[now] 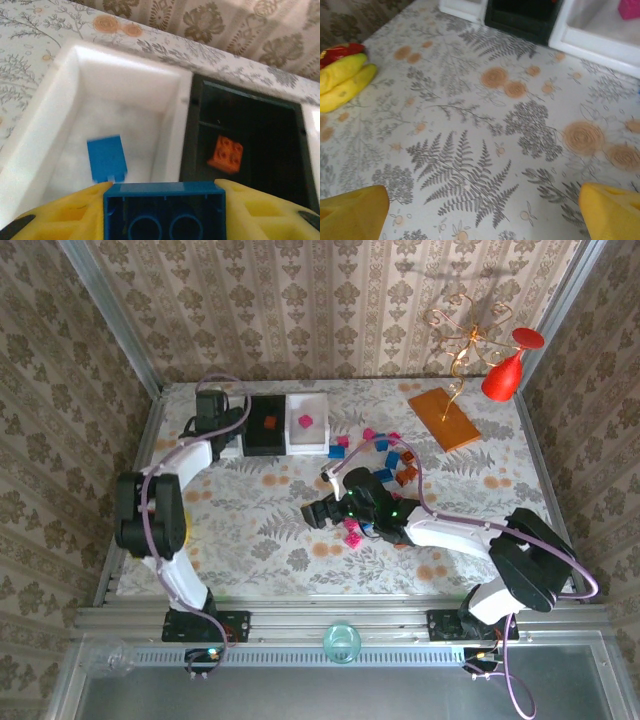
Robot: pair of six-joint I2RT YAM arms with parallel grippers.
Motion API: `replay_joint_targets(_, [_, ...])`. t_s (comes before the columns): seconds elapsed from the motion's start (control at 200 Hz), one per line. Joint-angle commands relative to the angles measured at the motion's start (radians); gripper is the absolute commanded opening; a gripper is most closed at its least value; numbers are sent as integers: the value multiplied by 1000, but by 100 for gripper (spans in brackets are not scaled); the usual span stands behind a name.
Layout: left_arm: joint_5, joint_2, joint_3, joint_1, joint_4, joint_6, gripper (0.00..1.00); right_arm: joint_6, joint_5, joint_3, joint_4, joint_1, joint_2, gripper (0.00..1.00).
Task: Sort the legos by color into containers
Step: Place the lego in the container, then pick up the lego from the bottom-center of the table.
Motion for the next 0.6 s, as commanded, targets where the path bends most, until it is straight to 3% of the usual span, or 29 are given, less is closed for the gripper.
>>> replay_joint_targets(0.0, [1, 82, 118, 33, -79, 24, 42, 78, 159, -25, -68, 1, -19, 99])
replay_joint_targets(0.13, [3, 145, 206, 53, -111, 32, 48, 90, 334, -67, -145, -5, -86, 100])
replay_joint_targets(0.23, [9, 138, 210, 64, -109, 33, 57, 92, 386, -91, -215, -8, -149, 100])
replay_joint_targets(0.39, [65, 45, 121, 73, -57, 18, 71, 134, 344, -110, -351, -8, -203, 99])
replay_joint_targets(0.595, [215, -223, -146, 62, 49, -51, 77, 276, 269, -79, -520, 43, -208, 93])
